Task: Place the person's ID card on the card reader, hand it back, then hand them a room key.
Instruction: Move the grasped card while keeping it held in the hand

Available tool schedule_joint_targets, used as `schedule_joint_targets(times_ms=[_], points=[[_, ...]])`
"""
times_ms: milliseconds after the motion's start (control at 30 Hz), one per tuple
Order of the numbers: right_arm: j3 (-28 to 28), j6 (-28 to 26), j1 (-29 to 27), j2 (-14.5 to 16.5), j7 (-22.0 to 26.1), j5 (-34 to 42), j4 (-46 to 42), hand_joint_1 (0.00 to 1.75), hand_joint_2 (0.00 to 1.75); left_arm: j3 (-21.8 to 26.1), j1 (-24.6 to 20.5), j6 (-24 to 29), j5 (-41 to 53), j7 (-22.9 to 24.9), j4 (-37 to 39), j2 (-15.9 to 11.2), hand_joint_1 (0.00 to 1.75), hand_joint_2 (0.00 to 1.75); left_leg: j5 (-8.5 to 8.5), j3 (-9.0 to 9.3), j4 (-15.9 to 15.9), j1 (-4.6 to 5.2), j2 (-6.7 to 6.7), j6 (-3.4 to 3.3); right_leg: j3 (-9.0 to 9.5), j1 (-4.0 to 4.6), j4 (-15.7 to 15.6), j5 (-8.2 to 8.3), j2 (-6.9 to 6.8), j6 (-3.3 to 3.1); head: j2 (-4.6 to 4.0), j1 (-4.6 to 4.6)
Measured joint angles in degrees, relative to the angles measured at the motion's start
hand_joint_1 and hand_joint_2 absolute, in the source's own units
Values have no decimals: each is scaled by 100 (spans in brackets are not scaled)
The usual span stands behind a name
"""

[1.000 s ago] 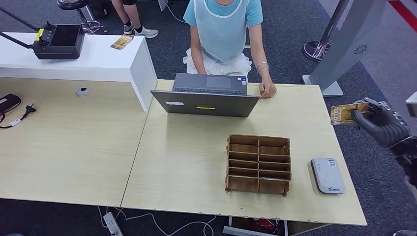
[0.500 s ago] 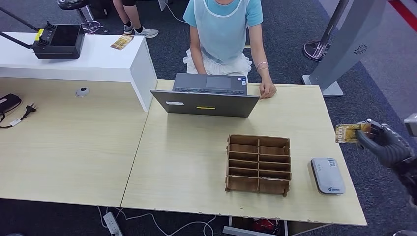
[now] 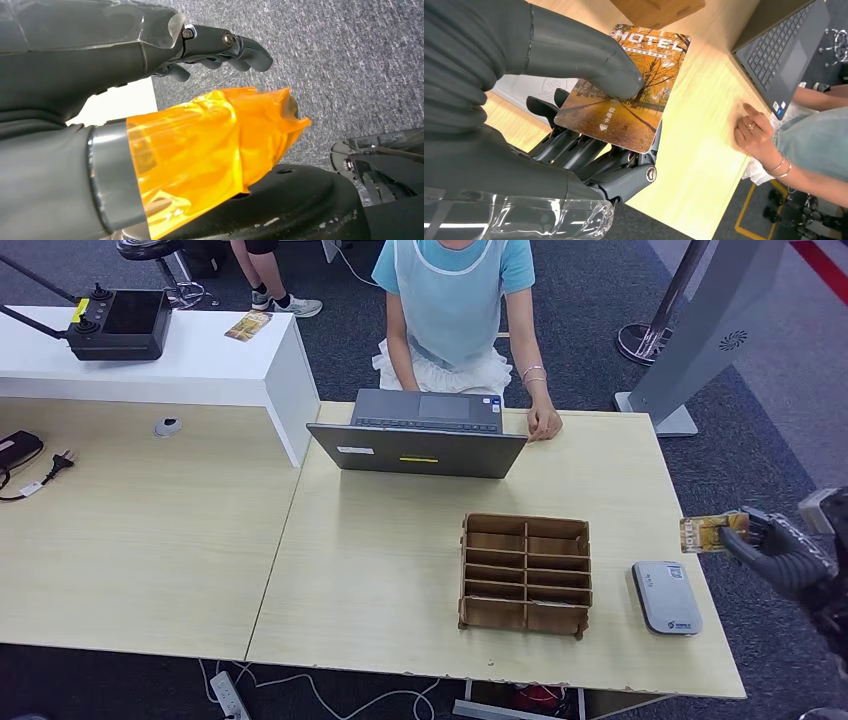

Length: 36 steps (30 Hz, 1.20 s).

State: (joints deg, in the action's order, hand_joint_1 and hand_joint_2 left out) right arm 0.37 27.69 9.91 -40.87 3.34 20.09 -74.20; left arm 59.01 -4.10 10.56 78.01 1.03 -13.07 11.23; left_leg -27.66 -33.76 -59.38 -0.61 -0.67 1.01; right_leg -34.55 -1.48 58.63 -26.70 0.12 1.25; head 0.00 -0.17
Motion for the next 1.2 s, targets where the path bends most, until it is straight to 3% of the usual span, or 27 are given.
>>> schedule_joint_targets(times_ms=[1200], points=[[132,-215,-401,12,-121,-781,161,175,175,0,0,0,105,22,0,16,0,0,-1,-1,0,0,0,-2,0,0,0,0,-1,0,0,0]])
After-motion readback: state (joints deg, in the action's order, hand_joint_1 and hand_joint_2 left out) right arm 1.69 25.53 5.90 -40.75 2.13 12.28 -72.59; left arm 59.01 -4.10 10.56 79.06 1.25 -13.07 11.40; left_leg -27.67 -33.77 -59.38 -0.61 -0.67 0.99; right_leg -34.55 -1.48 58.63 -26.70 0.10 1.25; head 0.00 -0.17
